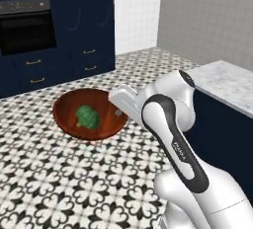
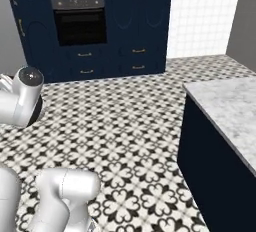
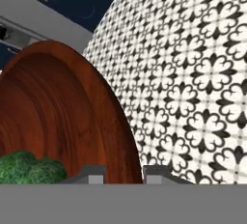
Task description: Pick the broccoli from the sink and place it in the bowl. Then pick the bowl and place it in the microwave. Then close the microwave door and press the start button.
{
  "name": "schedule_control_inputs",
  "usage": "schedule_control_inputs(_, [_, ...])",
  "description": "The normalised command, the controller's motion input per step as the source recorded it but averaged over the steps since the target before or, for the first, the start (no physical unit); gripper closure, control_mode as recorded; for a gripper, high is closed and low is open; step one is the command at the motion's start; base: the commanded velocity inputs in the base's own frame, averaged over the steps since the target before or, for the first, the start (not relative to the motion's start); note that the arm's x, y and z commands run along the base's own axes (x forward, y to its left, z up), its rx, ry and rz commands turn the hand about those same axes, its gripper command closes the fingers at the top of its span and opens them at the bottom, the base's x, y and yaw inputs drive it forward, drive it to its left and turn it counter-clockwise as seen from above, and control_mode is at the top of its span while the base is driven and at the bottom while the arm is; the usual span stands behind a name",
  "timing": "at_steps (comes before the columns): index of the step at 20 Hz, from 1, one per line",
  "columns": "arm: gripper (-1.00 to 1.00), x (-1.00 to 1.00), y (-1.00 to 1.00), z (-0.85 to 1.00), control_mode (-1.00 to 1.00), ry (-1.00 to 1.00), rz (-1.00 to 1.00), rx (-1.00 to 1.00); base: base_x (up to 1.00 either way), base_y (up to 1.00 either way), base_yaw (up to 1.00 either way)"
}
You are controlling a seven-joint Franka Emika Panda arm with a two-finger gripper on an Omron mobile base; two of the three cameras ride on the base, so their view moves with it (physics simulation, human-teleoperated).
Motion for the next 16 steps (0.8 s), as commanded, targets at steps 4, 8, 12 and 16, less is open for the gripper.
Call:
schedule_control_inputs(4, [1.00, 0.00, 0.00, 0.00, 1.00, 0.00, 0.00, 0.00, 1.00, -0.06, -0.18])
schedule_control_inputs(8, [1.00, 0.00, 0.00, 0.00, 1.00, 0.00, 0.00, 0.00, 1.00, 0.00, -0.06])
schedule_control_inputs(12, [1.00, 0.00, 0.00, 0.00, 1.00, 0.00, 0.00, 0.00, 1.00, 0.04, 0.00])
schedule_control_inputs(16, [1.00, 0.00, 0.00, 0.00, 1.00, 0.00, 0.00, 0.00, 1.00, 0.11, 0.00])
